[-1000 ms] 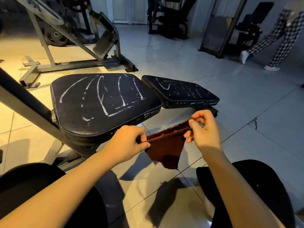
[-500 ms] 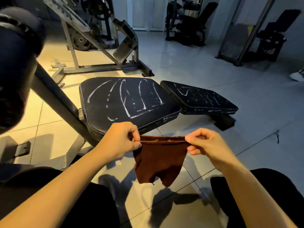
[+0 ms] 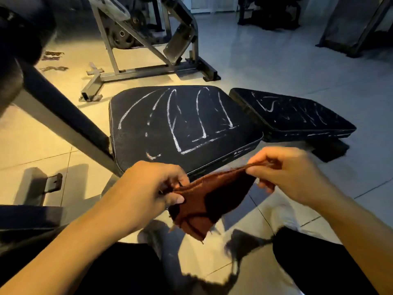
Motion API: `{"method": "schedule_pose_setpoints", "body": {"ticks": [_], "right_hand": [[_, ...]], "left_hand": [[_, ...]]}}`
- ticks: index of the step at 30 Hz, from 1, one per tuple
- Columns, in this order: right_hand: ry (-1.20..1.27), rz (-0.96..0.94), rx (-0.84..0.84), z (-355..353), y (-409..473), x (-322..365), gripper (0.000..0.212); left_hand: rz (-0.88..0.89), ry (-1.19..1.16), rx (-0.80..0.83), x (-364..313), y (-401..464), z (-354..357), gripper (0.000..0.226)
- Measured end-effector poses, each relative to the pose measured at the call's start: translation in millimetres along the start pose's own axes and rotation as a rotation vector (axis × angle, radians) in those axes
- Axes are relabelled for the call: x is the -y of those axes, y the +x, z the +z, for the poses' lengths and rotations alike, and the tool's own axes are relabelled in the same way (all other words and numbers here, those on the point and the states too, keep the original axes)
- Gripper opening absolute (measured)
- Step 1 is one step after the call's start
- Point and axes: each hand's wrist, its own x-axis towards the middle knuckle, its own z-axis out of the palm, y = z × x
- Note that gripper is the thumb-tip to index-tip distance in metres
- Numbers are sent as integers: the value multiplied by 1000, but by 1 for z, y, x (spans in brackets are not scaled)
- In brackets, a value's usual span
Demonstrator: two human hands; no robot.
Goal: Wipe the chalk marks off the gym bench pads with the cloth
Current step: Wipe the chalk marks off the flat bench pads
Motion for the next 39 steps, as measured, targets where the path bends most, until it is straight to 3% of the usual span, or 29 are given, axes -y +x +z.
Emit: {"method": "schedule_pose_setpoints", "body": {"ticks": [2, 4, 6, 11, 13, 15, 18, 21, 24, 28, 31, 34, 39], "right_hand": [[-11, -33, 32, -6, 11, 4, 8], [87, -3, 34, -13, 24, 9, 7], [162, 52, 39, -17, 33, 9, 8], [103, -3, -87, 5, 62, 10, 7], [125, -51, -163, 24, 80, 22, 6], [167, -102, -251, 52, 100, 40, 12], [56, -224, -210, 106, 118, 63, 28], [-208, -210, 163, 160, 99, 50, 42], [-588, -324, 149, 182, 69, 24, 56], [-726, -286, 144, 184, 67, 13, 67], [-745, -350, 211, 190, 77, 21, 64], [-684, -412, 266, 200, 93, 30, 58], [-703, -434, 439, 210, 144, 51, 60]], "left_hand": [[2, 14, 42, 2, 7, 0, 32], [-45, -96, 40, 8, 14, -5, 17], [-95, -169, 40, 15, 24, -10, 18], [-127, -372, 49, 27, 25, -26, 9], [-120, -469, -57, 31, 16, -32, 17], [-179, -528, -269, 47, 10, -34, 14], [-338, -292, -508, 88, 3, -29, 13], [-404, 96, -413, 114, -4, -17, 25], [-378, 60, -433, 119, -3, -13, 28], [-320, 4, -416, 118, -5, -25, 27], [-407, 54, -438, 123, -11, -33, 32], [-518, 171, -520, 129, -11, -35, 24], [-493, 424, -589, 138, 2, -26, 16]]}}
